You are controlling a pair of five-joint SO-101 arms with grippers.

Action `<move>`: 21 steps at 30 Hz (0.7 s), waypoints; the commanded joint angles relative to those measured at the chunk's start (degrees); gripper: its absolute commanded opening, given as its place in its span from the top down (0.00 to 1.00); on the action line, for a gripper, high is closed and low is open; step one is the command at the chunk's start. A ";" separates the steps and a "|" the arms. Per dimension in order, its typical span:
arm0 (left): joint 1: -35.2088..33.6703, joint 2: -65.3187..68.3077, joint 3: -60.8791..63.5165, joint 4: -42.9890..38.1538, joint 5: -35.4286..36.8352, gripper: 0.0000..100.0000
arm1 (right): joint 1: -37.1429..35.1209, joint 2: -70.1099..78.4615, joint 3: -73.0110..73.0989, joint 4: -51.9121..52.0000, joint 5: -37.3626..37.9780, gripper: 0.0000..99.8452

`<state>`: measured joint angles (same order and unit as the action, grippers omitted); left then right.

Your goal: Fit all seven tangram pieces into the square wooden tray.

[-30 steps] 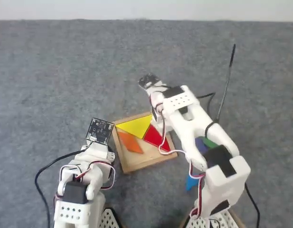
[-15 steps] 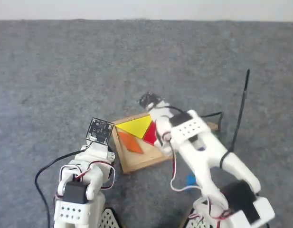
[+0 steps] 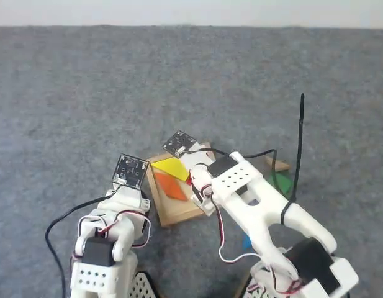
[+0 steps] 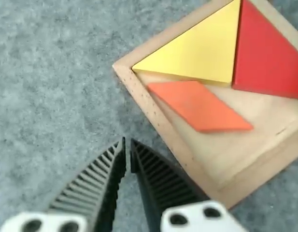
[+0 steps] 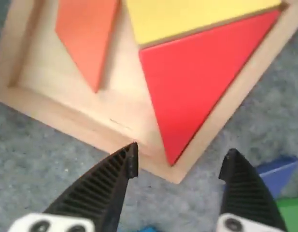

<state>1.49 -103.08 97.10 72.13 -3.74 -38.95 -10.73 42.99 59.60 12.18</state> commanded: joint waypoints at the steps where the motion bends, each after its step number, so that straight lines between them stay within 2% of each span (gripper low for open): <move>1: -0.18 -1.05 -0.57 0.18 -0.35 0.98 | 0.22 3.38 -0.97 -3.03 -0.79 0.74; 8: -0.18 -1.05 -0.57 0.18 -0.35 0.98 | 7.25 12.26 -7.65 -2.86 -1.23 0.74; 21: -0.18 -1.05 -0.57 0.18 -0.35 0.98 | 20.53 14.11 -11.60 -4.97 -1.93 0.75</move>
<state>1.49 -103.08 97.10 72.13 -3.82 -22.68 3.43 34.11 56.26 11.47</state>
